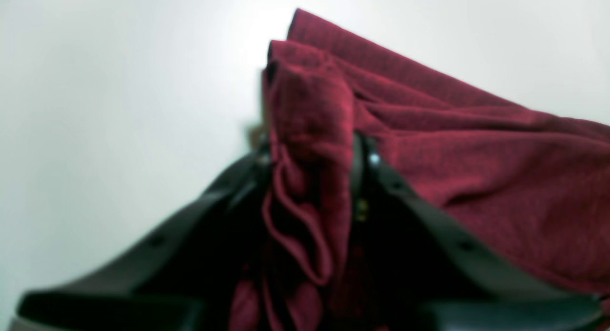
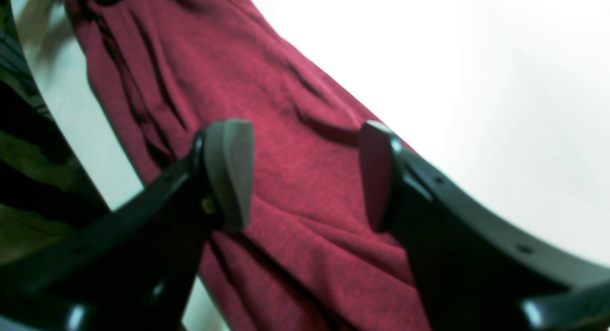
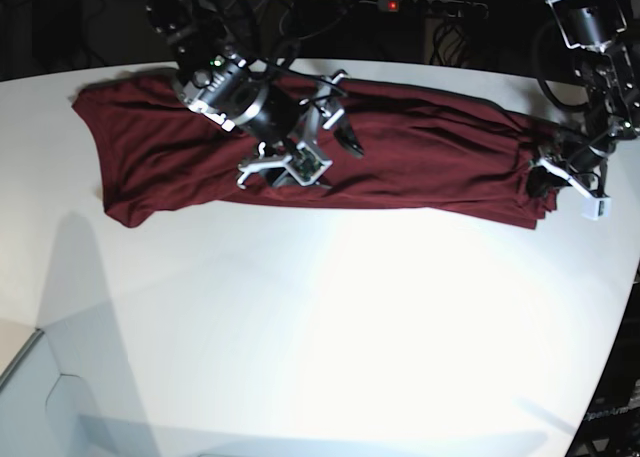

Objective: Layout the t-shirt on the table in an organized manner, then fold the t-shirt properly
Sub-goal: 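Smooth the folded shirt with the right gripper while the left holds the end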

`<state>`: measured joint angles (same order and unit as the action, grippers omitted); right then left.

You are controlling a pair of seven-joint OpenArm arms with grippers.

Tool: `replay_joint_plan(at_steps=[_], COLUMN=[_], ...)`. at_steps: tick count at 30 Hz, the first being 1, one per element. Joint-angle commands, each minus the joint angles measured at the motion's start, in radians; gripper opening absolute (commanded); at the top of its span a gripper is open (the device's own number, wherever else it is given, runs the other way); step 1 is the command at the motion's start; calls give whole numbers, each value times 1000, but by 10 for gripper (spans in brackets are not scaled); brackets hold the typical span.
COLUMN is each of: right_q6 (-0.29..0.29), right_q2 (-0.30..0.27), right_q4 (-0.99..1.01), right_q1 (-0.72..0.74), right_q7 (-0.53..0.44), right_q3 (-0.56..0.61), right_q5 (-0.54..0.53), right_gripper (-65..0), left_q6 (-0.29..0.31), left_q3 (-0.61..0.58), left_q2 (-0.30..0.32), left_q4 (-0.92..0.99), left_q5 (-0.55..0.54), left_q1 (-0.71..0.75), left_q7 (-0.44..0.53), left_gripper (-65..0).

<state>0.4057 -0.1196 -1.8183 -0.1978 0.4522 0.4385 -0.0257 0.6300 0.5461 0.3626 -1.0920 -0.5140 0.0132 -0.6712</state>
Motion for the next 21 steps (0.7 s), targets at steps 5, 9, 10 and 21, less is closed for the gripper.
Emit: replay_joint_plan(at_steps=[5,9,10,21], right_q6=[0,0,0,0], right_q2=[1,2,2,1], right_q4=[-16,-16,-16,-14], right_q1=[7,7,7,-4], right_q7=[-28,-30,-30,-30], right_q3=[0,-23,-28,-71], right_q5=[-10,-10,-10,-10], right_gripper=[-296,-296,-296,-296], left_q6=[-5,-9,-11,-8], left_q3=[7,7,7,162], left_q2=[14,22,29,43], left_q4=[3,6,6,-4], left_q5=[39,39,39,38], left_q1=[1,3,3,1], left_q7=[-42,43,51,52], left_gripper=[-572,-646,-636,-650])
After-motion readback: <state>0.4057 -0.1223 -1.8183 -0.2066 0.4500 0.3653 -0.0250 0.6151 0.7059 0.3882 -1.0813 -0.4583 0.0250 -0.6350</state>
